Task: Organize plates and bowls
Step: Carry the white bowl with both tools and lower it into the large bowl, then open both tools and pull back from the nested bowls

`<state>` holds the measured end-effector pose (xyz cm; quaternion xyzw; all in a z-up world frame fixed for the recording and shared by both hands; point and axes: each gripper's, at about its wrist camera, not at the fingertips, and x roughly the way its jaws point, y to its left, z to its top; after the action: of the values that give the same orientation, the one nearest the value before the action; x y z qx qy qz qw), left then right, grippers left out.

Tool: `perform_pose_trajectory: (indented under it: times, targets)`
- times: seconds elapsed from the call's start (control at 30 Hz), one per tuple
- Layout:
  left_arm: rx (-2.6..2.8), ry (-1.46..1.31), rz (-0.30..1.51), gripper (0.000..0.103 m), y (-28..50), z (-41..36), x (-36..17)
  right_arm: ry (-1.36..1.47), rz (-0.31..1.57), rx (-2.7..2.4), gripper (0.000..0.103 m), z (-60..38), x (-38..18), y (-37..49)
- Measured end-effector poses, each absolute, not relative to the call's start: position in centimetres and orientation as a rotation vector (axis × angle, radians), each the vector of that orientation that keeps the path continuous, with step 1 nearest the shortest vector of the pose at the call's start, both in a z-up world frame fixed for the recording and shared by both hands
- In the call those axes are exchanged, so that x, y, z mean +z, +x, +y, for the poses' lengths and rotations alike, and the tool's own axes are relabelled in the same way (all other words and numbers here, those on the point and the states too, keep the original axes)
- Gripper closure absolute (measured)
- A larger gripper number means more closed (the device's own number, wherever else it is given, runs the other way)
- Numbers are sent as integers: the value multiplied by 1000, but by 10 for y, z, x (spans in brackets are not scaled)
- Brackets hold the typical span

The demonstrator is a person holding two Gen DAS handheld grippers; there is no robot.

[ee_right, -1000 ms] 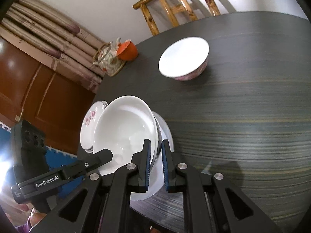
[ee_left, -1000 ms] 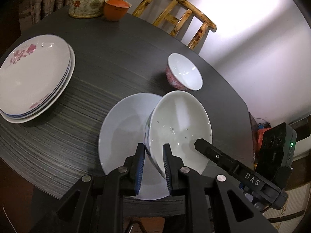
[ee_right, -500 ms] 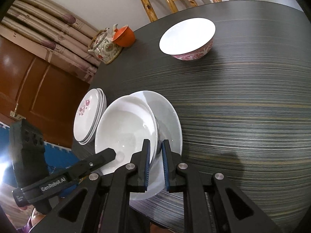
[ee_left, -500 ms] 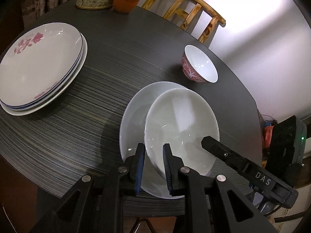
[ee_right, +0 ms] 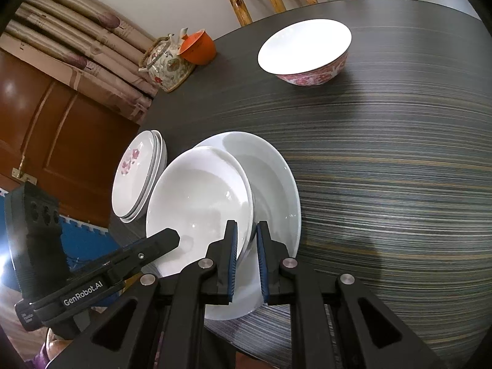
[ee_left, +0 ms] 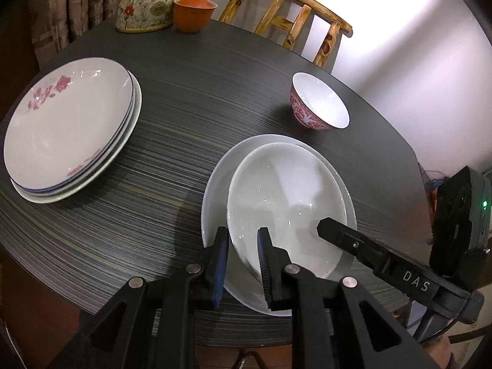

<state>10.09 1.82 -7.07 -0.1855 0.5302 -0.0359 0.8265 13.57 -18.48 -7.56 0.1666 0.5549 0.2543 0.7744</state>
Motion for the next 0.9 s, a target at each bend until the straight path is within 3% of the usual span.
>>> perform_pose_trajectory:
  times: [0.9]
  targets:
    - [-53,-241,1091,74,96,5,-59,353,1209,539,88,-177,-77,137]
